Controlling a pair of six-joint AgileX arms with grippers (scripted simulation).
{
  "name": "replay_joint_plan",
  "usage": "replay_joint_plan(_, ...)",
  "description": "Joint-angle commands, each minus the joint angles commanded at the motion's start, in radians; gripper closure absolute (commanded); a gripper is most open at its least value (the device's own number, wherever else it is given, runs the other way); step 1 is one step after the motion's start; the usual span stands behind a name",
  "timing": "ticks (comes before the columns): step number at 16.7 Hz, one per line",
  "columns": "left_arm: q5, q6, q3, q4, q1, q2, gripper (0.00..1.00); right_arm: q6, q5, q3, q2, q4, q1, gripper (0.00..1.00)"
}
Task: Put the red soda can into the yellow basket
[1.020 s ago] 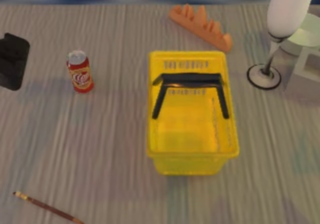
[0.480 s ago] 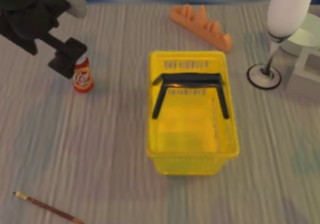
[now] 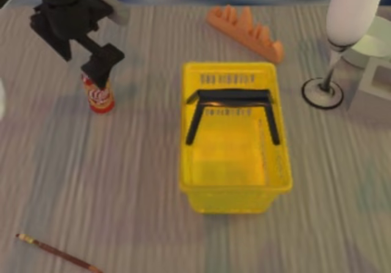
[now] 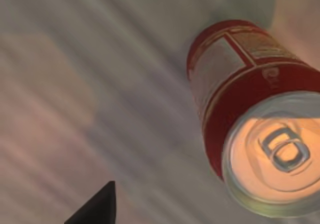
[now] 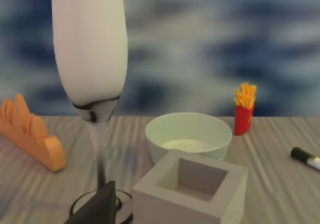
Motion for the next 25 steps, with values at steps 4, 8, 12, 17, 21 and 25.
replay_joint_plan(4, -0.005, 0.014, 0.06, -0.004, 0.001, 0.047, 0.0, 0.0, 0.0, 0.0, 0.0, 0.0, 0.0, 0.0)
replay_joint_plan(8, -0.004, 0.013, 0.057, -0.003, 0.005, 0.045, 0.0, 0.0, 0.0, 0.0, 0.0, 0.0, 0.0, 0.0)
replay_joint_plan(12, -0.005, 0.015, -0.02, 0.071, 0.002, 0.04, 0.0, 0.0, 0.0, 0.0, 0.0, 0.0, 0.0, 0.0)
replay_joint_plan(17, -0.005, 0.015, -0.155, 0.201, 0.002, 0.038, 0.0, 0.0, 0.0, 0.0, 0.0, 0.0, 0.0, 0.0)
replay_joint_plan(21, -0.005, 0.015, -0.155, 0.201, 0.002, 0.038, 0.08, 0.0, 0.0, 0.0, 0.0, 0.0, 0.0, 0.0)
replay_joint_plan(25, -0.005, 0.015, -0.155, 0.201, 0.002, 0.038, 0.38, 0.0, 0.0, 0.0, 0.0, 0.0, 0.0, 0.0)
